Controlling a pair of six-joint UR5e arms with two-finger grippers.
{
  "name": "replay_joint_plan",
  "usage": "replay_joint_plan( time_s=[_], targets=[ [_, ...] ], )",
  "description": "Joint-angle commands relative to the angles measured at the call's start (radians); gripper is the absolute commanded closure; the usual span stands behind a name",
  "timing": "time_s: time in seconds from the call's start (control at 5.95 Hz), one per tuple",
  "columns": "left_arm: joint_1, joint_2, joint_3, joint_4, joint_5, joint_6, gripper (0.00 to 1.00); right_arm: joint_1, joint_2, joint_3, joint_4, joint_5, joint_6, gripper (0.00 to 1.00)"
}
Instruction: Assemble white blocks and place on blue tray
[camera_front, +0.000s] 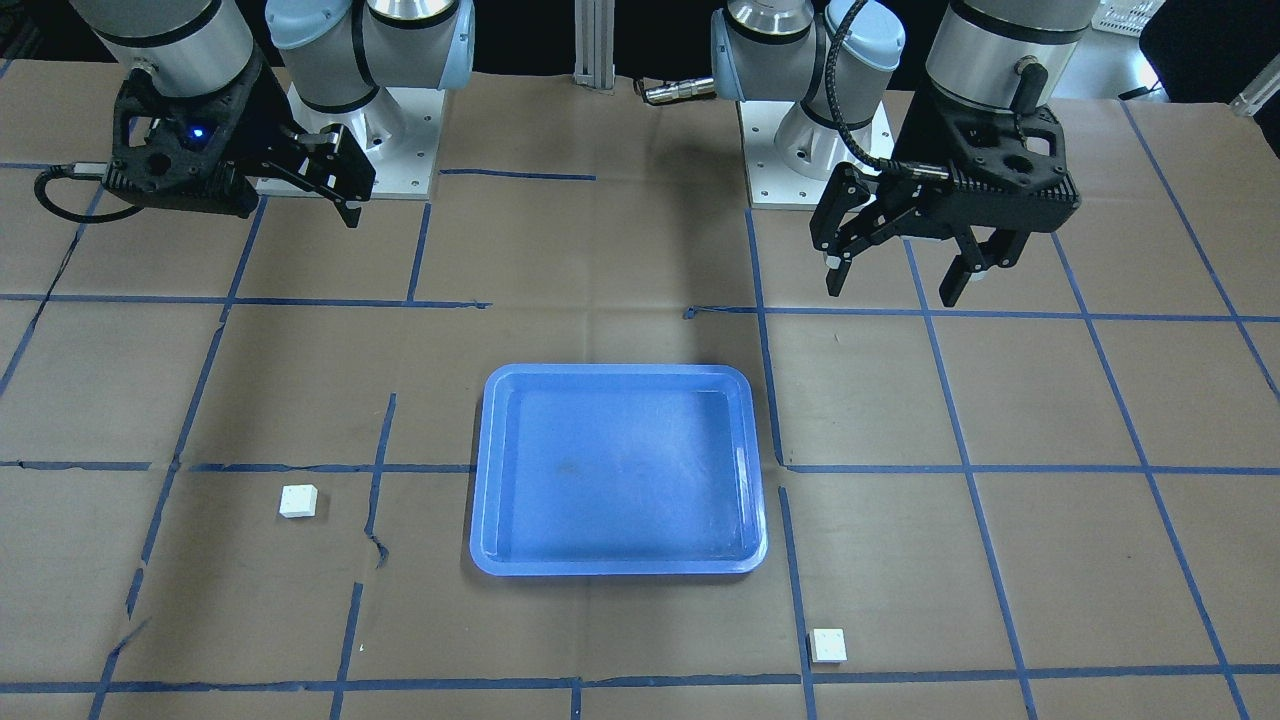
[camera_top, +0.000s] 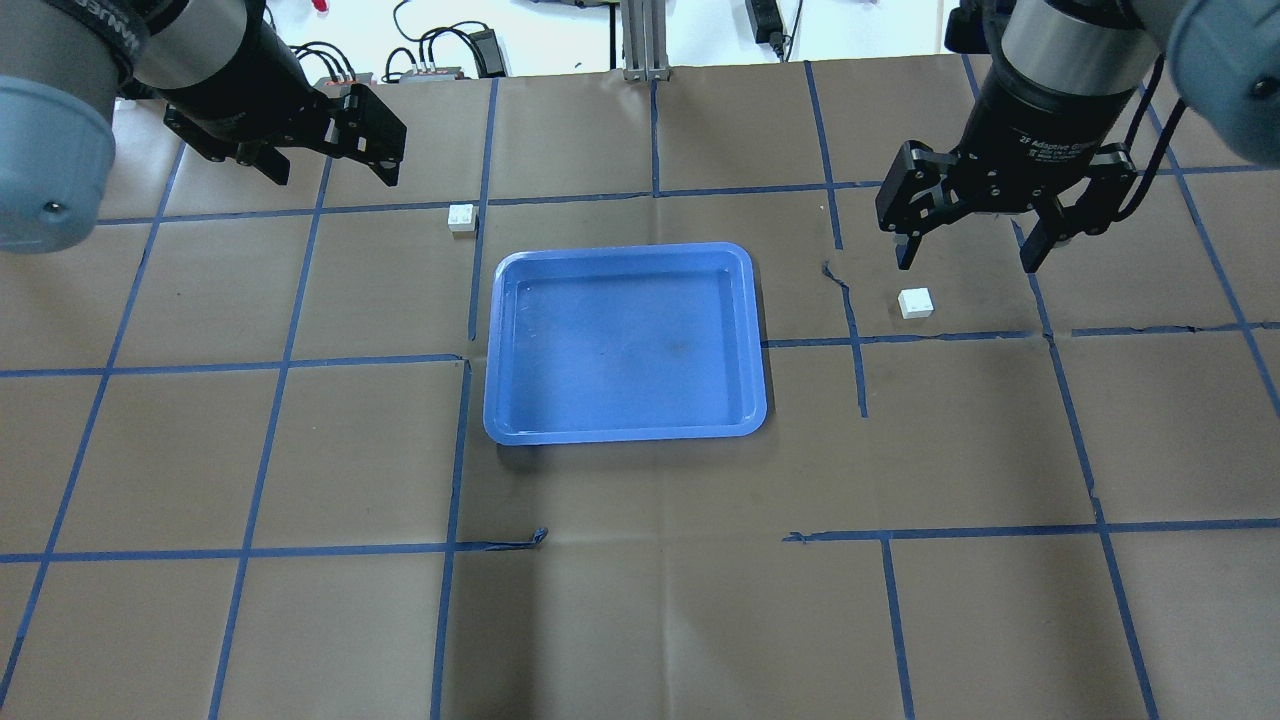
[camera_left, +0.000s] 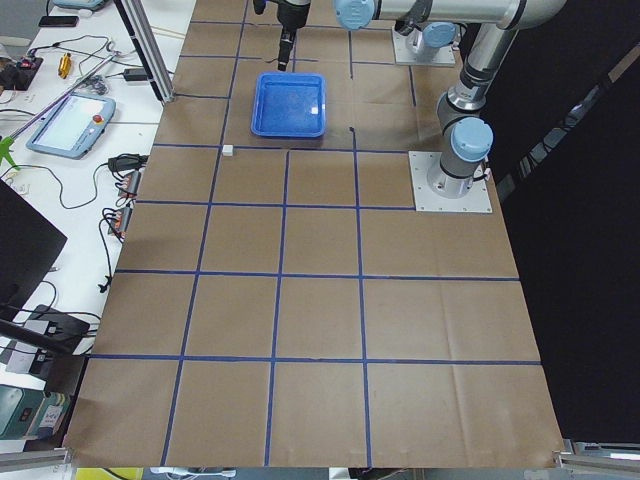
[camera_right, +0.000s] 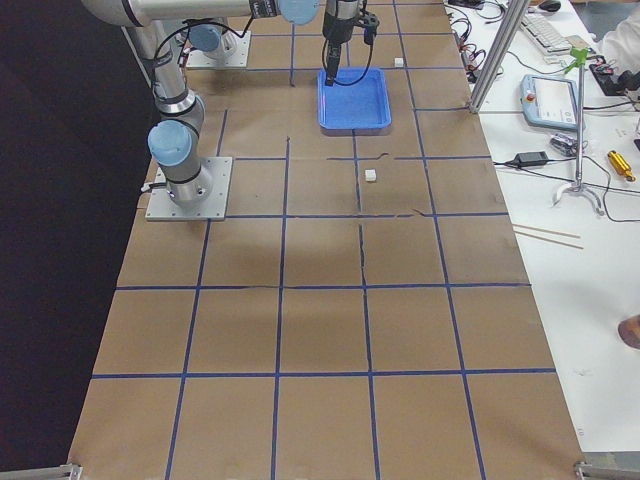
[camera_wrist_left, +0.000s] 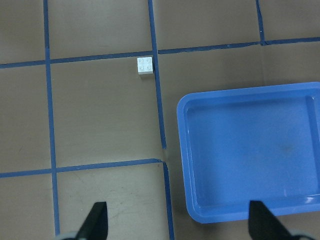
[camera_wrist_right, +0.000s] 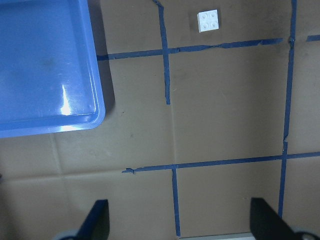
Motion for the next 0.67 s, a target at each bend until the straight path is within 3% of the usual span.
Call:
replay_joint_plan(
  time_s=[0.0, 0.5],
  targets=[
    [0.001, 0.000, -0.001, 0.000, 0.000, -0.002, 0.01, 0.000, 0.000, 0.000, 0.000, 0.000, 0.000, 0.00],
    [0.001, -0.005, 0.001, -0.002, -0.003, 0.003, 0.01, 0.000, 0.000, 0.000, 0.002, 0.000, -0.002, 0.00]
  ],
)
